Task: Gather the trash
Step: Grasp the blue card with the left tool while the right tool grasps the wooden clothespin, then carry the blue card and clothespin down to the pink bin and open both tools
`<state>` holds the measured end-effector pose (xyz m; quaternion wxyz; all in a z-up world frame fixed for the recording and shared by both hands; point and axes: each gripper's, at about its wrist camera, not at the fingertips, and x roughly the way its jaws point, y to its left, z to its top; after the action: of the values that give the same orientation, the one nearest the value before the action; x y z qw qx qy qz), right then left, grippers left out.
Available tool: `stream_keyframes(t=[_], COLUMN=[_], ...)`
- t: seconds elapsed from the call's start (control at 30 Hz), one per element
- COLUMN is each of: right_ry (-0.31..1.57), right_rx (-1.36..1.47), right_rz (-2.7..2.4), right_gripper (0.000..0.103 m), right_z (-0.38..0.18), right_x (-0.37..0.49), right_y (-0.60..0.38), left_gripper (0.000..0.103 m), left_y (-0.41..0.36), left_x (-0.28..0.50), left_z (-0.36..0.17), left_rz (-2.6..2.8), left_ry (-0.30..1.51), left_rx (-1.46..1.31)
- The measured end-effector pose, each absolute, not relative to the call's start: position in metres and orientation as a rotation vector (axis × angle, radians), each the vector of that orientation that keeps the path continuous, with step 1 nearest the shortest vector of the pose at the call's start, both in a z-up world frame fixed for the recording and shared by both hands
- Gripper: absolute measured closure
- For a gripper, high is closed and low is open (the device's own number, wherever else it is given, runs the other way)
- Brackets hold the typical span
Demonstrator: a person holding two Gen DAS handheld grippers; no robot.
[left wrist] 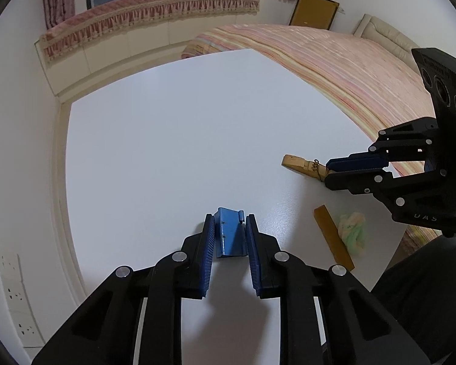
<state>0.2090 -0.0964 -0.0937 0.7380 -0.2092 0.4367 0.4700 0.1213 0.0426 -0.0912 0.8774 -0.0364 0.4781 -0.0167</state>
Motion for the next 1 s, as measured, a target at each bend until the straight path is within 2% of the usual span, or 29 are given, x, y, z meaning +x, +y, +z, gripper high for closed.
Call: stream_keyframes(t=[0.47, 1.0], right_ry=[0.926, 0.899], right_rx=[-0.381, -0.332], right_rz=[0.992, 1.011], right_gripper=[0.092, 0.092], right_z=[-0.061, -0.019], right_x=[0.193, 0.097], right_y=[-0.118, -0.17], left_gripper=[0.083, 0.083], left_y=[0.033, -0.008], left_x=[0.102, 0.029], left_z=[-0.065, -0.032], left_rz=[-0.049, -0.119], left_ry=[0.962, 0.912], left_rx=[-0.086, -0.091])
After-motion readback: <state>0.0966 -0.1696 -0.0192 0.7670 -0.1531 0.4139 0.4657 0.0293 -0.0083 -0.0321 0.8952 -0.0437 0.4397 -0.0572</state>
